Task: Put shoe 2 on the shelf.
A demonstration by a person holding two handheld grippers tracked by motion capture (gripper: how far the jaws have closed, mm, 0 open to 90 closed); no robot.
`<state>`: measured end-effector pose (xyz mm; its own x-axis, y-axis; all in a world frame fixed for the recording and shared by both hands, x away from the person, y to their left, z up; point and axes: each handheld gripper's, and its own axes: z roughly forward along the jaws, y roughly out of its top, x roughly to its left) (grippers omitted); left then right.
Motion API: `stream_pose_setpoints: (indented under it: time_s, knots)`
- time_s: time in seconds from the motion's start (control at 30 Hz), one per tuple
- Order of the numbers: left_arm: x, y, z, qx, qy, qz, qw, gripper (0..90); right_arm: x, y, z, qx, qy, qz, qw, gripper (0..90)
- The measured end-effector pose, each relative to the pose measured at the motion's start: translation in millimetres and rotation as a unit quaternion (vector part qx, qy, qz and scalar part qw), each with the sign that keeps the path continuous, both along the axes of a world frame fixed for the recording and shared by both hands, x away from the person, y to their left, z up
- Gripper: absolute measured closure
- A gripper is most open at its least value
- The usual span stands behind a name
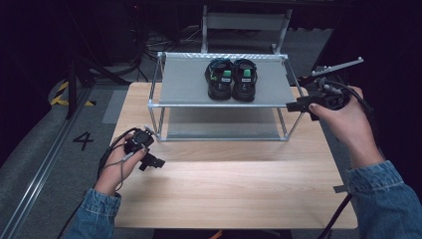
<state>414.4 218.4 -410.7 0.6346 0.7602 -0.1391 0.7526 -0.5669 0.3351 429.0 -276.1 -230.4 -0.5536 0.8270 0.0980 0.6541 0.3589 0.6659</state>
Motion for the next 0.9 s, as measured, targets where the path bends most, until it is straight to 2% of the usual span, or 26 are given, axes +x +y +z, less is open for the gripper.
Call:
stream_pose_setpoints:
  time_s: [0.1,0.13,0.17,0.27,0.37,0.4,0.47,0.5,0.53,0.67,0.9]
  knots:
    - [1.1,0.5,-0.6,0.001,0.000,0.000,1.0000,18.5,-9.9,-8.6,-14.6,-0.004,0.010,-0.002,0.9999,47.9]
    - [1.1,0.5,-0.6,0.001,0.000,0.000,1.0000,18.5,-9.9,-8.6,-14.6,-0.004,0.010,-0.002,0.9999,47.9]
    - [0.9,0.1,-1.0,0.001,0.000,0.003,1.0000,18.5,-14.2,-12.1,-24.2,-0.007,0.017,-0.002,0.9998,47.8]
    - [1.3,-0.1,-1.3,0.005,-0.002,0.002,1.0000,18.6,-17.2,-14.4,-32.2,-0.003,0.024,-0.004,0.9997,47.9]
    - [1.1,-0.3,-1.4,0.005,-0.001,0.002,1.0000,18.5,-24.1,-20.1,-51.3,-0.002,0.030,-0.007,0.9995,46.2]
    - [1.0,-0.4,-1.4,0.005,-0.001,0.002,1.0000,18.5,-24.1,-20.1,-51.3,-0.002,0.030,-0.007,0.9995,46.2]
    - [0.9,-0.6,-1.6,0.006,-0.001,0.002,1.0000,18.5,-27.7,-22.1,-61.6,-0.004,0.030,-0.009,0.9995,44.6]
    - [0.8,-1.5,-2.2,0.007,-0.002,0.000,1.0000,18.5,-30.4,-23.9,-70.9,-0.007,0.029,-0.007,0.9995,43.7]
    - [0.8,-1.5,-2.2,0.007,-0.002,0.000,1.0000,18.5,-30.4,-23.9,-70.9,-0.007,0.029,-0.007,0.9995,43.7]
    - [0.4,-5.0,-3.0,0.010,-0.004,-0.012,0.9999,18.4,-35.9,-28.0,-89.4,0.003,0.045,-0.001,0.9990,43.8]
    - [0.6,-6.0,-3.9,0.009,-0.008,-0.012,0.9999,18.2,-44.4,-30.5,-116.0,0.003,0.038,0.008,0.9992,42.0]
